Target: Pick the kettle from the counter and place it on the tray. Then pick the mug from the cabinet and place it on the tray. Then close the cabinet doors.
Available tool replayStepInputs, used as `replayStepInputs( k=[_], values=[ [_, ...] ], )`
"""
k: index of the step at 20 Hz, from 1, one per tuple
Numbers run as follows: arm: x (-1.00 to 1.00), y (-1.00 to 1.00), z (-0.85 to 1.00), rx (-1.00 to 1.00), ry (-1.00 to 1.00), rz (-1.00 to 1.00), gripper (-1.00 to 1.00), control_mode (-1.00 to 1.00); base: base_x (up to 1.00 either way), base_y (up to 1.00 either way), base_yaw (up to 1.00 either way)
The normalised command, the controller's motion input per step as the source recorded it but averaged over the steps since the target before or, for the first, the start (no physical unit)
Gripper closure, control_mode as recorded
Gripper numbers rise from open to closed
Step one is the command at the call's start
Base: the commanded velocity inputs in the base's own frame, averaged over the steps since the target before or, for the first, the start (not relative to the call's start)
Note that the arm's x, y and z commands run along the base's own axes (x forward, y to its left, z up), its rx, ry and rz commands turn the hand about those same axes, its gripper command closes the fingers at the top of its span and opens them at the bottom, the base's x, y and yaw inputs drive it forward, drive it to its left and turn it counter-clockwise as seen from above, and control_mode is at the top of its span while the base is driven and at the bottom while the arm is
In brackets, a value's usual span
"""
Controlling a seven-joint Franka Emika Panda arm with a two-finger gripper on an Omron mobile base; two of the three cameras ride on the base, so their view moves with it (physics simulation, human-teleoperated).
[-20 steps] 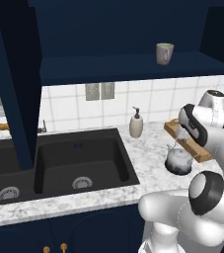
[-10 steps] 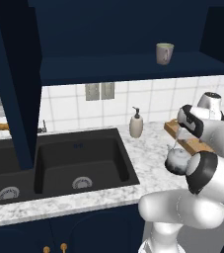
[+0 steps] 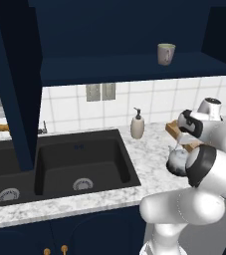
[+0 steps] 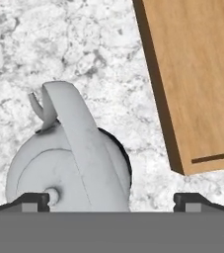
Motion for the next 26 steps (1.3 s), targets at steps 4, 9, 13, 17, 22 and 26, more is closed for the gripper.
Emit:
replayStepInputs(
  k=[4, 9, 13, 17, 22, 26],
  values=[
    [0.13, -0.01, -0.18, 0.0, 0.0, 0.02, -1.0, -1.0, 0.0, 0.0, 0.0],
    [0.01, -0.01, -0.05, 0.0, -0.02, 0.05, -1.0, -1.0, 0.0, 0.0, 0.0],
    [-0.14, 0.01, 0.0, -0.02, -0.1, 0.09, 1.0, -1.0, 0.0, 0.0, 0.0],
    [-0.14, 0.0, 0.0, -0.03, -0.15, 0.08, 1.0, -1.0, 0.0, 0.0, 0.0],
    [-0.15, 0.0, 0.0, -0.01, -0.01, 0.1, 1.0, -1.0, 0.0, 0.0, 0.0],
    [-0.11, 0.0, 0.24, 0.0, 0.04, 0.03, 1.0, -1.0, 0.0, 0.0, 0.0]
  ],
)
